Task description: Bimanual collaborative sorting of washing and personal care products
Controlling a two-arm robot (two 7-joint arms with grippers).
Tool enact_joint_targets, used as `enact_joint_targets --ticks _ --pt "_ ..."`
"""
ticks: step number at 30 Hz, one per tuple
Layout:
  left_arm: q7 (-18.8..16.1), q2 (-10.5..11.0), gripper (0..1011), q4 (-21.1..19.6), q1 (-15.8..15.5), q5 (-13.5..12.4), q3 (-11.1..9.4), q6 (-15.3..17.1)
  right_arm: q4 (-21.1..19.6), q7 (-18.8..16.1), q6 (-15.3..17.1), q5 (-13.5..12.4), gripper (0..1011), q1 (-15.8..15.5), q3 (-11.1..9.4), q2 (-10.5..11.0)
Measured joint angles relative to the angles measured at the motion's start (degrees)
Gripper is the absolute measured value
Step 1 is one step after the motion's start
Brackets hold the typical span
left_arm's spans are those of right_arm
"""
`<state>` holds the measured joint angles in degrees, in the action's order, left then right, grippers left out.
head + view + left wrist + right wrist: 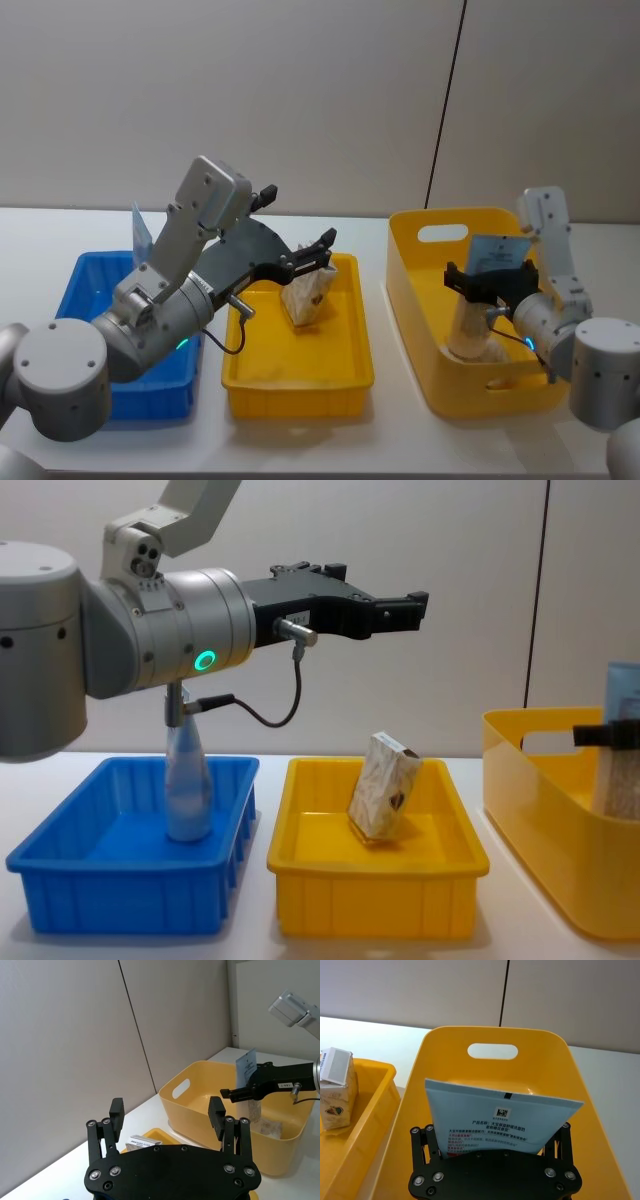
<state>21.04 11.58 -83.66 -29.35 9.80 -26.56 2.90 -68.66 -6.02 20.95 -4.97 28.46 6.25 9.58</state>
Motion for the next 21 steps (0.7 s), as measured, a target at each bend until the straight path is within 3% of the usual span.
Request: enact_joint_targets --ticks 21 --pt "0.0 0.0 1001 0.0 0.0 0.0 0.0 0.0 4.77 0.0 -5.94 3.23 1004 3.75 1.5 -0.68"
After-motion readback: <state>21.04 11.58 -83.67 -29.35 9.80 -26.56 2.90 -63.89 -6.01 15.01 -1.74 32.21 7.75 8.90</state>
